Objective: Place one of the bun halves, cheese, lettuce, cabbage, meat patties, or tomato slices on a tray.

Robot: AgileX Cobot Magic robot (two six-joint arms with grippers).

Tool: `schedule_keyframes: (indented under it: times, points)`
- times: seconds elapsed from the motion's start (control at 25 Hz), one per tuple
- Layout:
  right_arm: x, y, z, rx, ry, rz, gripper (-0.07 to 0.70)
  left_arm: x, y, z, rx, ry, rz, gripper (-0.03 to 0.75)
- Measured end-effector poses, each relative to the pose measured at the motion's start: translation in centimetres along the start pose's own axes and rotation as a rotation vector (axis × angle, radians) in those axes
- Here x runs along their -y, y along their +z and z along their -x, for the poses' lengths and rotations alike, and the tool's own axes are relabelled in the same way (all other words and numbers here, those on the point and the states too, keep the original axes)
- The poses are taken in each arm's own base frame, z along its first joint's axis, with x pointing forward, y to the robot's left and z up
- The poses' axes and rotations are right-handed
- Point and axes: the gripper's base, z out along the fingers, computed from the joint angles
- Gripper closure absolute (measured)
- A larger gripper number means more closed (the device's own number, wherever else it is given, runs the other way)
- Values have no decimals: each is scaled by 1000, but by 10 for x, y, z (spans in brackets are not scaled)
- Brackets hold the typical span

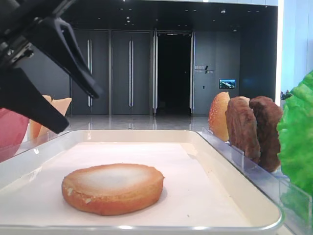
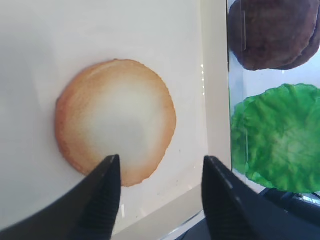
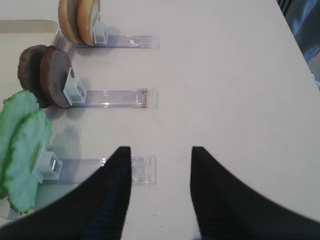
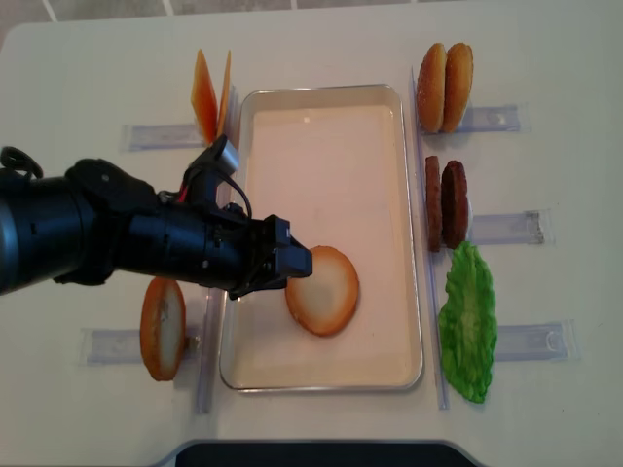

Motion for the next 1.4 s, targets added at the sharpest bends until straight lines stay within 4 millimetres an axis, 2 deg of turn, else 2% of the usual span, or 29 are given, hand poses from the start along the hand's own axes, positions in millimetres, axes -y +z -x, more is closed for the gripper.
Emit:
schedule_keyframes:
  times: [0.24,0.52,0.68,0.96,1.16,1.28,1.4]
  points:
    - [0,0,0,0,0,0,328,7,-22,-4,23,38,40,316]
    - [0,0,0,0,0,0,328,24,-61,-12,116,101,21,316]
    - [0,0,0,0,0,0,328,28,-83,-21,121,137,66,316]
    - [0,0,0,0,0,0,328,41,-133,-20,88,218,278,316]
    - [0,0,0,0,0,0,328,44,-167,-16,35,253,501,316]
    - [0,0,0,0,0,0,328,43,-180,-12,45,284,600,317]
    - [0,0,0,0,0,0,328,41,-184,-11,63,301,646,328]
